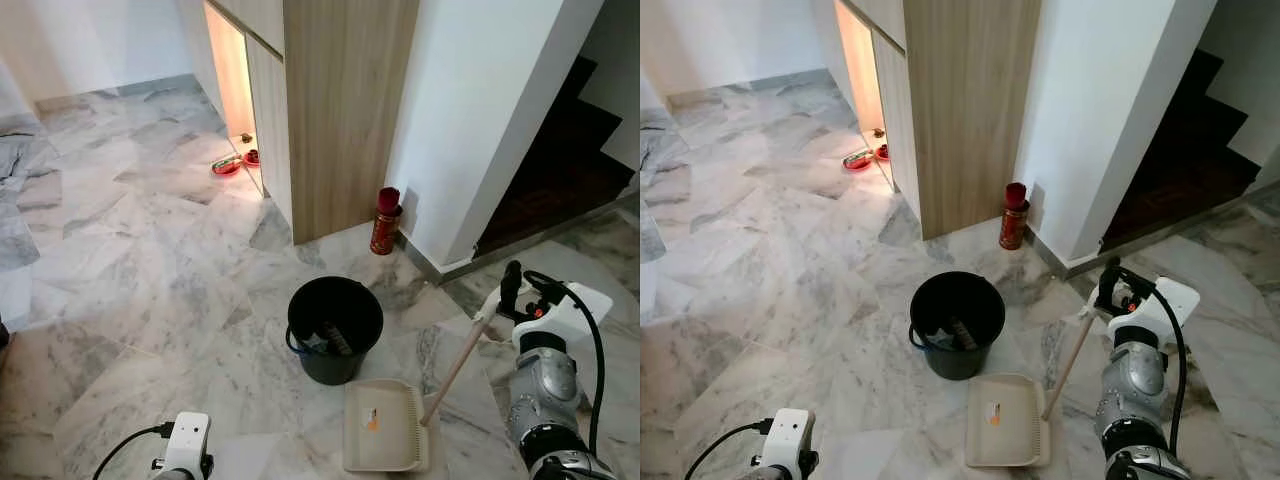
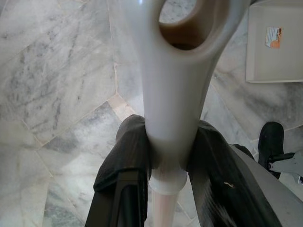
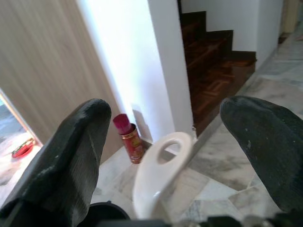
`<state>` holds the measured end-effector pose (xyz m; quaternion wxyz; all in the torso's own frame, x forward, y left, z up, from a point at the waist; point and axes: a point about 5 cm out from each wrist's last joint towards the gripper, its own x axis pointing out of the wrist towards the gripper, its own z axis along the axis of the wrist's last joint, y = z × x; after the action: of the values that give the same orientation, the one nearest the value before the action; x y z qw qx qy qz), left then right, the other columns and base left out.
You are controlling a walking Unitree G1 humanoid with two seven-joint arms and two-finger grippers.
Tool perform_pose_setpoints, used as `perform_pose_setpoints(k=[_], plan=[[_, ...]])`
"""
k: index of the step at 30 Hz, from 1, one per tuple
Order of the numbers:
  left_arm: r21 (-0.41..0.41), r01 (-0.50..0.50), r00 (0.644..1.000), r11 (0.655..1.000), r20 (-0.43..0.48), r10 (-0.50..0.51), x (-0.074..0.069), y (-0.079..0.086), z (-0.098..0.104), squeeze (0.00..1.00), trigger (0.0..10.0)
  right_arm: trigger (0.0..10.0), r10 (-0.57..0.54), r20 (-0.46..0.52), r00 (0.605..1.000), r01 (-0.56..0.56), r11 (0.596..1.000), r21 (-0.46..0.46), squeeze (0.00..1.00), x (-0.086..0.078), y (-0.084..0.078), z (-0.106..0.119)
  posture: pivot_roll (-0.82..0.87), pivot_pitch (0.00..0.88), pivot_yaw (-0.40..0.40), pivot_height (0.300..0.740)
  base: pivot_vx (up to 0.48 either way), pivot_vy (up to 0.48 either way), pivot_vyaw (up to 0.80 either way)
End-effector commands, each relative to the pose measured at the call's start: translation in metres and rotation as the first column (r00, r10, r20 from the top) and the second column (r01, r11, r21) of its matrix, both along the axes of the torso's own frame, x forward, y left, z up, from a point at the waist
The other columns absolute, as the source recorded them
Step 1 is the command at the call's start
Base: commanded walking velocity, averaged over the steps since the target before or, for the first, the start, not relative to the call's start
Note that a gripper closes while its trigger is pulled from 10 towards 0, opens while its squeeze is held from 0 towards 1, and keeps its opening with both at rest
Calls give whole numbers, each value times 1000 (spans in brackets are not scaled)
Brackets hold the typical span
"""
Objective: Sweep floor
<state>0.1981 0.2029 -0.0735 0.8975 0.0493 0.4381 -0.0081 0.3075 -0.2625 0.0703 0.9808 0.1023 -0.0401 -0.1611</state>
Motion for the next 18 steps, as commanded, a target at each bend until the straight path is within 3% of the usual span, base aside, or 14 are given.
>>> perform_pose_setpoints(k=[1, 16, 17, 18], plan=[[15, 2, 1000, 1000, 7, -2, 0, 5, 1, 0, 10000, 10000, 46, 5, 999, -46, 999, -8, 0, 4, 6, 3, 17, 0, 17, 740, 0, 0, 0], [22, 2, 1000, 1000, 8, -3, 0, 11, 2, 0, 10000, 10000, 105, -147, 984, -125, 983, -135, 0, 0, 18, -14, 27, 0, 27, 740, 0, 0, 0], [22, 3, 1000, 1000, 8, -3, 0, 11, 2, 0, 10000, 10000, 102, -152, 983, -123, 983, -136, 78, -1, 17, -15, 27, 0, 27, 740, 0, 0, 0], [22, 4, 1000, 1000, 7, -4, -1, 11, 2, 0, 10000, 10000, 101, -154, 983, -122, 983, -136, 1000, -1, 17, -16, 27, 0, 28, 740, 0, 0, 0]])
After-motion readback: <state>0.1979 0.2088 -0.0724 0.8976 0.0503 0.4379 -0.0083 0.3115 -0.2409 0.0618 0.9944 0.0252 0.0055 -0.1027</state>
